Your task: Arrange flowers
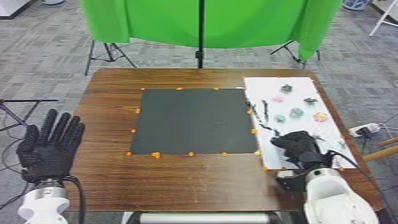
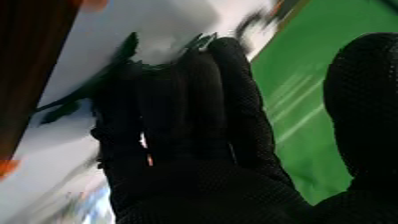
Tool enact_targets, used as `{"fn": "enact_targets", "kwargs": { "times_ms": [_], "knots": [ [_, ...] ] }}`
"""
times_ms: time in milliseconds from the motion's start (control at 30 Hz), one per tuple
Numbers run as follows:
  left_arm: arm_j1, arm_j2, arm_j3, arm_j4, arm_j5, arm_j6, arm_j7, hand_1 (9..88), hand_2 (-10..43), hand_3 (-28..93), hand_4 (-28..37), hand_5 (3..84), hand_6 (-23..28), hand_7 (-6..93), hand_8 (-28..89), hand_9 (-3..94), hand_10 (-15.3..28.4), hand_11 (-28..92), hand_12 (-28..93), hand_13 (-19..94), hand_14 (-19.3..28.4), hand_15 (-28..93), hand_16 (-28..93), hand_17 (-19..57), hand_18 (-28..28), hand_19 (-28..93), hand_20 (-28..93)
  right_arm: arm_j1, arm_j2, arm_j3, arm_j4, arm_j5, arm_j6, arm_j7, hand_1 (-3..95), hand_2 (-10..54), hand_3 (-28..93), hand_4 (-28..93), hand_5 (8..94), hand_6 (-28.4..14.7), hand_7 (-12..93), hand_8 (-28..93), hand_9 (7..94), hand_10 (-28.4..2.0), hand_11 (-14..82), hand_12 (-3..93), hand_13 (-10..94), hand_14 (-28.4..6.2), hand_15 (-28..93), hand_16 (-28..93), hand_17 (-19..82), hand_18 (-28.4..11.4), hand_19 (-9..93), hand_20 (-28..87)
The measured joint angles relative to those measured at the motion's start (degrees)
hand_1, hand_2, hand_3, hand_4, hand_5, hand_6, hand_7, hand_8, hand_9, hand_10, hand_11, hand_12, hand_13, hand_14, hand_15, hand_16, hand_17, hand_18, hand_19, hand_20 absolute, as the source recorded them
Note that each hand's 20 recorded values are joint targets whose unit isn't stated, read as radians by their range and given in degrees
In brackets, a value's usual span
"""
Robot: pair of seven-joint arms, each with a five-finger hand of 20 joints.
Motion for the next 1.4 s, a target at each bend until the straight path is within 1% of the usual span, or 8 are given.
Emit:
{"fn": "enact_targets", "kwargs": {
  "times_ms": [100,333,433,533,733,967,1267,1400],
  "knots": [
    [-0.05,0.0,0.06,0.0,0.0,-0.01,-0.06,25.0,16.5,77,-28.3,39.6,7.6,7.9,-10,36.2,14.3,16,6,26,13.8,22,-7,-3.2,9.9,29,9,-0.06,0.01,-0.46,1.24,-7.59,3.11,0.97,32.7,-9.5,67,-28,57.7,-3.0,45,-20,56.8,-18.5,69.9,40.4,55,-17.5,87,34,27,-25.6,85,40],
    [-0.07,-0.04,0.06,0.08,-0.06,-0.02,-0.47,25.1,16.6,77,-28.3,40.2,7.9,8.0,-10,37.2,14.6,16,7,27,14.3,24,-7,-3.4,10.1,29,9,-0.12,0.02,-0.7,1.04,-26.25,10.33,0.91,31.8,-9.5,71,-28,56.9,-2.9,48,-21,57.5,-18.1,71.1,41.3,56,-17.5,88,35,27,-26.0,86,41],
    [-0.07,-0.07,0.0,0.08,-0.1,-0.04,-0.58,25.1,16.6,77,-28.3,40.4,8.0,8.0,-10,37.4,14.6,17,7,27,14.3,24,-7,-3.5,10.1,30,9,0.28,0.13,-0.83,0.41,-29.35,11.8,1.29,34.5,-9.5,66,-28,54.7,-3.6,48,-20,55.5,-18.9,70.9,42.5,54,-17.8,88,36,26,-26.1,86,42],
    [-0.06,-0.07,-0.03,0.08,-0.11,-0.05,-0.6,25.1,16.7,77,-28.3,40.6,8.0,8.1,-10,37.6,14.6,17,8,28,14.3,24,-7,-3.5,10.2,30,9,0.48,0.62,-0.83,0.01,-35.51,7.98,2.27,37.2,-9.5,60,-28,53.8,-4.4,48,-19,54.6,-19.5,70.9,42.6,53,-18.2,88,37,26,-26.2,85,43],
    [-0.1,-0.07,0.01,0.1,-0.3,-0.04,-0.67,25.1,16.7,77,-28.3,41.0,8.2,8.3,-10,37.6,14.7,17,8,28,14.3,24,-7,-3.7,10.4,30,9,0.77,1.85,-1.22,-0.81,-42.98,-9.44,3.82,35.3,-9.5,62,-28,53.9,-5.0,47,-19,54.4,-19.8,70.7,42.5,53,-18.4,88,36,26,-26.6,85,44],
    [-0.45,-0.07,0.11,0.18,-0.39,0.01,-0.88,25.1,16.7,77,-28.3,41.1,8.2,8.4,-10,37.7,14.8,17,8,28,14.4,24,-7,-3.8,10.4,30,9,0.65,2.74,-2.66,-0.09,-41.22,-9.62,4.1,35.9,-9.5,66,-28,54.0,-5.0,46,-19,54.3,-19.9,70.4,41.6,53,-18.3,87,36,26,-26.6,85,44],
    [-0.52,-0.05,0.3,0.25,-0.55,0.26,-0.91,25.1,16.7,77,-28.3,41.3,8.3,8.5,-10,37.7,14.8,17,8,28,14.6,25,-7,-4.3,10.9,31,9,0.56,2.55,-3.83,3.71,-41.31,-10.59,3.67,45.8,-9.5,65,-28,54.6,-4.4,43,-19,54.8,-19.5,70.2,39.9,55,-17.3,86,34,27,-26.5,85,42],
    [-0.52,-0.05,0.31,0.26,-0.59,0.52,-0.98,25.1,16.7,77,-28.3,41.3,8.3,8.4,-10,37.7,14.8,17,8,28,14.6,25,-7,-4.5,11.1,32,10,0.78,2.0,-3.91,4.75,-41.76,-10.49,3.76,51.9,-9.5,67,-28,60.9,-2.4,45,-15,60.1,-17.6,68.2,38.0,59,-15.7,84,34,30,-26.2,85,41]
  ]
}}
